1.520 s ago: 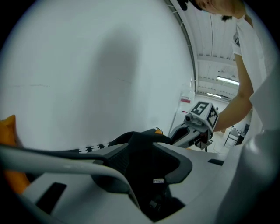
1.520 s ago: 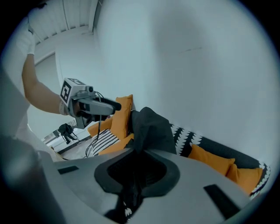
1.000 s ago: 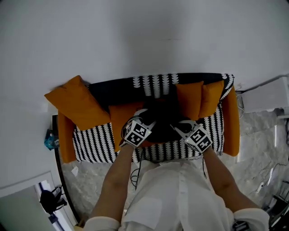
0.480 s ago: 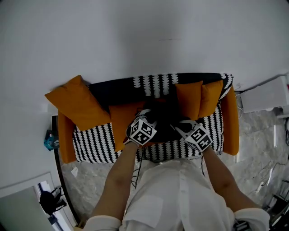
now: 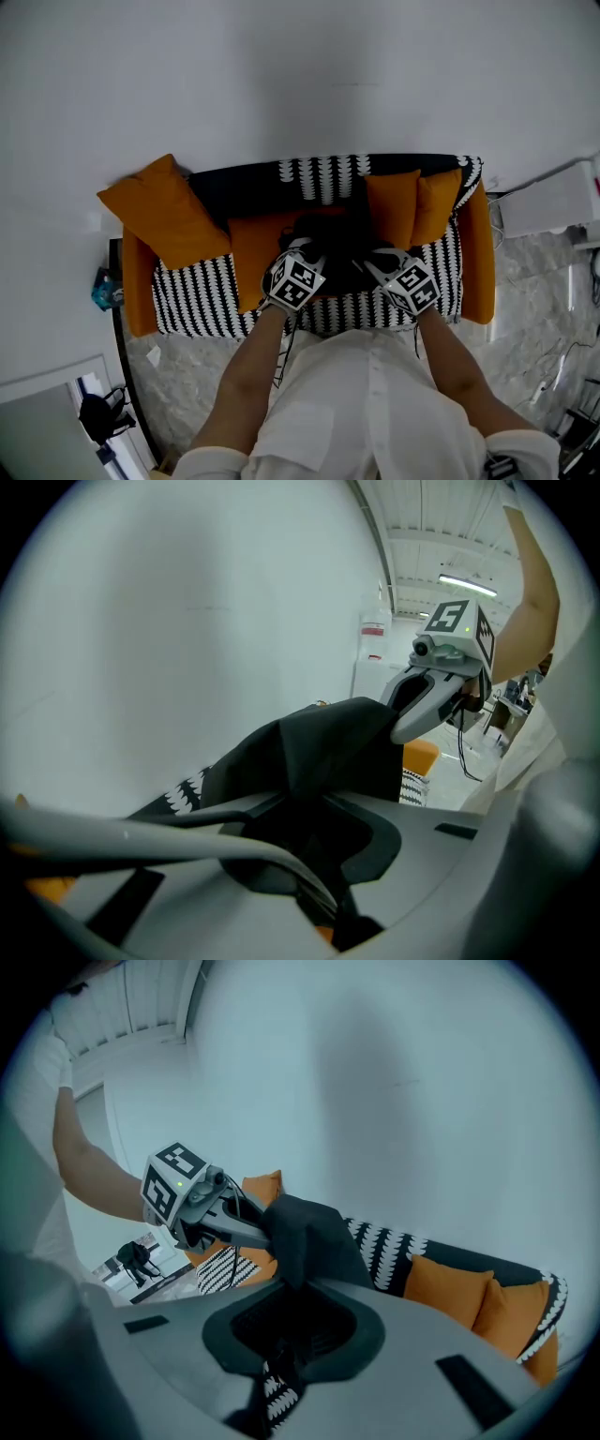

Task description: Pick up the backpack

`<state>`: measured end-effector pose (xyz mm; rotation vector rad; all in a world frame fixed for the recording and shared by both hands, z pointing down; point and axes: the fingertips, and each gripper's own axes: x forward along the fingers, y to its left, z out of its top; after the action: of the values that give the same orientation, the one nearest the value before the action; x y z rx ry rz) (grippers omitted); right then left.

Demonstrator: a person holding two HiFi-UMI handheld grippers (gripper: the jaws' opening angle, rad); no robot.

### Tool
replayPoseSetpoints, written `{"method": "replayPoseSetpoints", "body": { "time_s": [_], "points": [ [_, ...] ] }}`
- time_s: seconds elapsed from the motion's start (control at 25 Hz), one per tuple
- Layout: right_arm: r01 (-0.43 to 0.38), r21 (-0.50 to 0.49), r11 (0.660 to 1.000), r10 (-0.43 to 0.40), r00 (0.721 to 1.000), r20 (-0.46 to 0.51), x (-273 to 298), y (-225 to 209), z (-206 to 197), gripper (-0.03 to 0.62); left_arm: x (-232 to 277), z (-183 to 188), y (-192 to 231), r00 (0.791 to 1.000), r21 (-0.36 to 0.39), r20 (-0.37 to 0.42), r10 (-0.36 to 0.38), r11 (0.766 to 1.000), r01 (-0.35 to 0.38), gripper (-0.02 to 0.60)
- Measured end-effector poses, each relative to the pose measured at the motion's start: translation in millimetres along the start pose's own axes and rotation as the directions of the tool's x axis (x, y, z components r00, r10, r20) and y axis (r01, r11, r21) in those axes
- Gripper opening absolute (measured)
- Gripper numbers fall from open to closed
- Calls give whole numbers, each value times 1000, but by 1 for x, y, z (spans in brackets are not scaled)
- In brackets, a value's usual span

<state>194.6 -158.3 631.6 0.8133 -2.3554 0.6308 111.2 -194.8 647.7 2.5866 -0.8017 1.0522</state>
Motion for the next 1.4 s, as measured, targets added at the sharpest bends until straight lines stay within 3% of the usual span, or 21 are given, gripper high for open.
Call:
{"method": "replayPoseSetpoints", "body": {
  "time_s": [0.52, 0.92, 1.12, 1.4],
  "points": [
    [-1, 57, 998, -7, 992, 130, -27, 18, 40, 41, -61, 31, -9, 989, -133, 130, 64, 990, -46, 58],
    [-40, -28, 999, 45, 979, 199, -46, 42, 81, 40, -116, 53, -9, 965, -192, 223, 136, 977, -93, 55],
    [-43, -48, 998, 55, 955, 290, -64, 51, 116, 40, -147, 80, -2, 936, -203, 300, 186, 971, -128, 55],
    [-27, -104, 994, 70, 895, 441, -94, 58, 183, 38, -193, 134, 18, 870, -195, 418, 260, 962, -193, 54]
  ]
}}
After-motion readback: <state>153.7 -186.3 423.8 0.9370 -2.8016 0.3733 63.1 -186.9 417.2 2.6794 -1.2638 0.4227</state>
